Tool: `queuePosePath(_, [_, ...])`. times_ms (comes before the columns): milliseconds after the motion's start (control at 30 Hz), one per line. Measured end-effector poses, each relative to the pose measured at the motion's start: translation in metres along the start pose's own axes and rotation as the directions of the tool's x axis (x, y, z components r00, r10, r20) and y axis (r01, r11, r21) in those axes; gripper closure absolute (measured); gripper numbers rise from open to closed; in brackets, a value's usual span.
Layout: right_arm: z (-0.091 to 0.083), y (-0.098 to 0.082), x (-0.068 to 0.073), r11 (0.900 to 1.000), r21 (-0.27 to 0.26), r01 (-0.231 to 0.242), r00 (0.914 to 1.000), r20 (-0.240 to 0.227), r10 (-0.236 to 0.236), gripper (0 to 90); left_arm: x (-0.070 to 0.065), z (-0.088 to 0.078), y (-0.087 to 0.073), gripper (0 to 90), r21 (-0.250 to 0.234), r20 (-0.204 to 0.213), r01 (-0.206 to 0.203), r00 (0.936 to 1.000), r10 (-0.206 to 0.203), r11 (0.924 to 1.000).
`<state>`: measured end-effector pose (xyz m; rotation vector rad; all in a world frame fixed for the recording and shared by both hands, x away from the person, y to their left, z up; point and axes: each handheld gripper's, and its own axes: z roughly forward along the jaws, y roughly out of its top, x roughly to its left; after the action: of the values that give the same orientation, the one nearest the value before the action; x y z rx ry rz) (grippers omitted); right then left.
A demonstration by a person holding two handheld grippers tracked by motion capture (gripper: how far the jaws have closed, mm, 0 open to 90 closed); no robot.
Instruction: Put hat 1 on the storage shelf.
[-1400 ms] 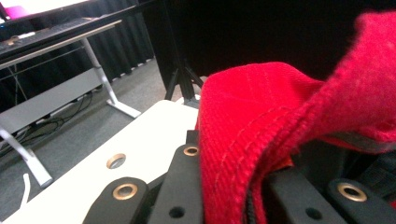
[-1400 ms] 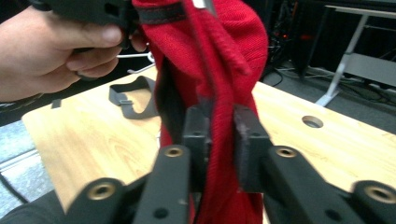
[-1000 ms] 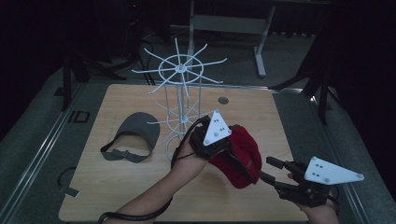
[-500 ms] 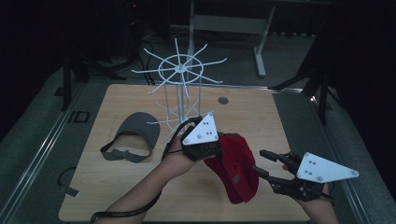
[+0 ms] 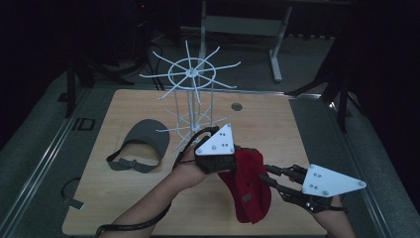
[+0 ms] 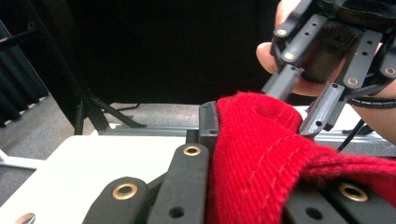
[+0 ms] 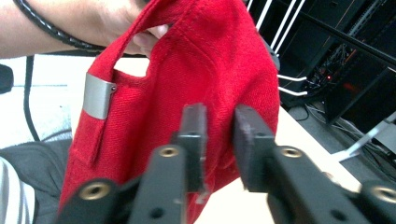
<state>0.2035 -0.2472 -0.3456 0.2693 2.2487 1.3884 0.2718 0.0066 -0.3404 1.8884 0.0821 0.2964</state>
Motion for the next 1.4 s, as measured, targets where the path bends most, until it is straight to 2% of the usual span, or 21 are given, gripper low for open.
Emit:
queuePosePath(33, [0.0,0.0,0.0,1.0,0.004,-0.001,1.0,-0.001,0.001,83.3,0.0,0.0,-0.001,89.6,-0.002,-0.001,-0.003,1.0,0.003,1.0])
queuePosePath(67, [0.001,0.0,-0.002,0.999,0.012,-0.041,0.9992,0.001,0.041,88.3,0.0,0.0,-0.001,89.6,-0.003,-0.002,0.0,1.0,0.0,1.0])
queuePosePath(100, [0.001,0.0,-0.002,0.999,0.012,-0.041,0.9992,0.001,0.041,88.3,0.0,0.001,-0.002,89.6,-0.004,0.0,0.002,1.0,-0.002,1.0])
queuePosePath(133, [0.0,0.0,-0.003,0.998,0.013,-0.064,0.9979,-0.004,0.064,88.6,0.001,0.001,-0.003,89.6,-0.005,-0.001,0.006,1.0,-0.006,1.0])
queuePosePath(233, [-0.004,-0.002,-0.007,0.992,-0.016,-0.123,0.9918,0.032,0.124,89.0,0.006,0.0,-0.007,89.4,-0.002,0.006,0.023,0.9997,-0.023,0.9997])
queuePosePath(300, [-0.005,-0.002,-0.008,0.991,-0.025,-0.135,0.99,0.038,0.136,89.1,0.007,0.0,-0.009,89.4,-0.004,0.022,0.028,0.9994,-0.028,0.9996])
queuePosePath(467, [-0.008,0.0,-0.012,0.985,-0.043,-0.166,0.9844,0.054,0.168,89.3,0.006,0.001,-0.009,88.1,-0.007,0.033,0.032,0.999,-0.031,0.9995])
queuePosePath(500, [-0.009,0.001,-0.012,0.985,-0.04,-0.165,0.9841,0.061,0.167,89.3,0.006,0.001,-0.009,85.7,-0.006,0.039,0.036,0.9986,-0.036,0.9993])
queuePosePath(533, [-0.011,0.002,-0.013,0.984,-0.048,-0.173,0.9815,0.075,0.176,89.3,0.006,0.0,-0.009,74.2,-0.002,0.046,0.043,0.998,-0.043,0.9991])
queuePosePath(567, [-0.011,0.002,-0.013,0.984,-0.048,-0.173,0.9815,0.075,0.176,89.3,0.006,0.0,-0.009,74.2,0.0,0.049,0.043,0.9979,-0.043,0.9991])
queuePosePath(700, [-0.016,0.003,-0.017,0.981,-0.059,-0.183,0.9764,0.106,0.188,89.2,0.002,-0.004,-0.009,61.8,0.006,0.015,0.019,0.9997,-0.019,0.9998])
queuePosePath(867, [-0.02,0.003,-0.019,0.979,-0.07,-0.193,0.9715,0.126,0.201,89.3,-0.003,-0.009,-0.011,56.6,0.013,-0.011,0.003,0.9999,-0.003,0.9999])
queuePosePath(900, [-0.021,0.003,-0.02,0.977,-0.068,-0.2,0.9689,0.134,0.208,89.3,-0.004,-0.009,-0.012,54.6,0.011,-0.023,0.001,0.9997,-0.001,0.9999])
queuePosePath(967, [-0.021,0.003,-0.02,0.977,-0.062,-0.204,0.9692,0.128,0.211,89.3,-0.005,-0.012,-0.013,52.6,0.015,-0.055,-0.007,0.9985,0.008,0.9999])
queuePosePath(1100, [-0.022,0.004,-0.02,0.977,-0.063,-0.202,0.9694,0.129,0.209,89.2,-0.005,-0.022,-0.012,48.5,0.008,-0.074,-0.002,0.9973,0.003,1.0])
queuePosePath(1167, [-0.023,0.004,-0.021,0.977,-0.065,-0.203,0.9691,0.13,0.21,89.2,-0.004,-0.028,-0.013,48.2,0.0,-0.08,0.013,0.9967,-0.013,0.9999])
queuePosePath(1400, [-0.029,0.005,-0.024,0.968,-0.099,-0.229,0.9622,0.127,0.241,89.2,0.001,-0.048,-0.017,49.1,-0.033,-0.138,0.063,0.9882,-0.067,0.9975])
